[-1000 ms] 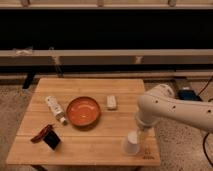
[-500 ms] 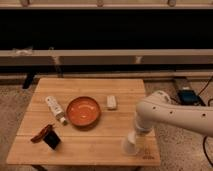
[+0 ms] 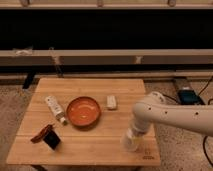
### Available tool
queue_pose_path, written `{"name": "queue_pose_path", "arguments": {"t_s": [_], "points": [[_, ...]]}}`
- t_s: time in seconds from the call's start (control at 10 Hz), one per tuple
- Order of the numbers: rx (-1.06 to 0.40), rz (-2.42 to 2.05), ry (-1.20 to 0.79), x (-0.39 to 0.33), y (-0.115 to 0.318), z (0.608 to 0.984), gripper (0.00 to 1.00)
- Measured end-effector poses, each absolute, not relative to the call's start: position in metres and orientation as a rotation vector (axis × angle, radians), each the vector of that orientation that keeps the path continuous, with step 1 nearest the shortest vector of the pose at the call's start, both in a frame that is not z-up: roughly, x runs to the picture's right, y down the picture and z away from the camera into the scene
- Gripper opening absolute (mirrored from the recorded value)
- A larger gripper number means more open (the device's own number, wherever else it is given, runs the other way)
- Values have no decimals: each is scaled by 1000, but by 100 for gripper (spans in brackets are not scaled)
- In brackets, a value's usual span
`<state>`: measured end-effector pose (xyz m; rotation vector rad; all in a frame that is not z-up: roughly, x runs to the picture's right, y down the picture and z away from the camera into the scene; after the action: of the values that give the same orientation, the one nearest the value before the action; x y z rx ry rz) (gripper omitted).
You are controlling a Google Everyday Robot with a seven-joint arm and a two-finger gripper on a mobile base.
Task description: Place the ceramic cup over the eraser
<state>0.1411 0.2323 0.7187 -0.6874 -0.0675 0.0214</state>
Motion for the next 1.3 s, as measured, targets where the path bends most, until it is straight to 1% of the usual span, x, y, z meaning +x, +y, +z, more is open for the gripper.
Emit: {"name": "queue_pose_path", "arguments": {"t_s": [0.1,0.2,0.4,0.5,0.7,0.9,1.0,1.3], "points": [[-686,14,-49,144,231,717,28],[-683,4,-42,143,228,714,18],[-667,-28,-38,141,217,707,3],[-655,-66,-44,132,205,701,0],[-627,-173,-72,97,177,691,0],[-607,-288,-104,60,157,680,0],[-597,-361,-129,34,151,673,0],[-577,-562,-200,-33,154,642,0]]}}
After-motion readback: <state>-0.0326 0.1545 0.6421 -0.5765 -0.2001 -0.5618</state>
